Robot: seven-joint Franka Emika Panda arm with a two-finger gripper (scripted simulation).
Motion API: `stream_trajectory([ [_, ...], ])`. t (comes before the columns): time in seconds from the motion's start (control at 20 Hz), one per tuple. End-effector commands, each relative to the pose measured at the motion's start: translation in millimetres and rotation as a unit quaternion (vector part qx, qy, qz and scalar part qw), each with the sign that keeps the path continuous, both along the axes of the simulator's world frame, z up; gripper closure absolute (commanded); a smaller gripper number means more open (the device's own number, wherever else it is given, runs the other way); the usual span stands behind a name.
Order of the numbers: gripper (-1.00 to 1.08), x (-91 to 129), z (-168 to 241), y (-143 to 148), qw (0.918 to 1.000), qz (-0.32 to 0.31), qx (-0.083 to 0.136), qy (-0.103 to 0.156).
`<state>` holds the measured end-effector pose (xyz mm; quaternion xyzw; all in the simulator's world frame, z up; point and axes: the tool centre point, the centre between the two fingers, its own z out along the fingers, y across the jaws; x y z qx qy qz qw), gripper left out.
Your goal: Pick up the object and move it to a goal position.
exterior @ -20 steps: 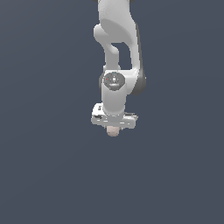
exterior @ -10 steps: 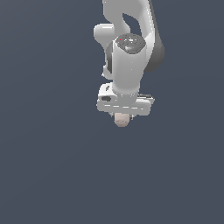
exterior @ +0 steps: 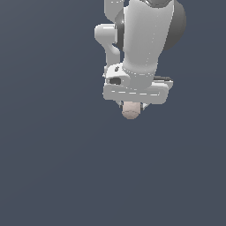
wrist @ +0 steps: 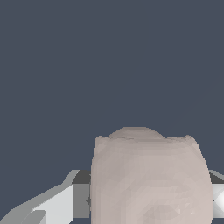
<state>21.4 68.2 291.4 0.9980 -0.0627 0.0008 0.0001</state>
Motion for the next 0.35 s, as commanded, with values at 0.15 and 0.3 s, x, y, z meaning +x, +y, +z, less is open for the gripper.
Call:
stream_trajectory([
  [0.15, 1.08, 2.4, 16.8, 5.7, 1.0, 0.0, 0.0, 0.001],
  [0.3, 1.08, 2.9, 18.9, 6.5, 1.0, 0.0, 0.0, 0.001],
])
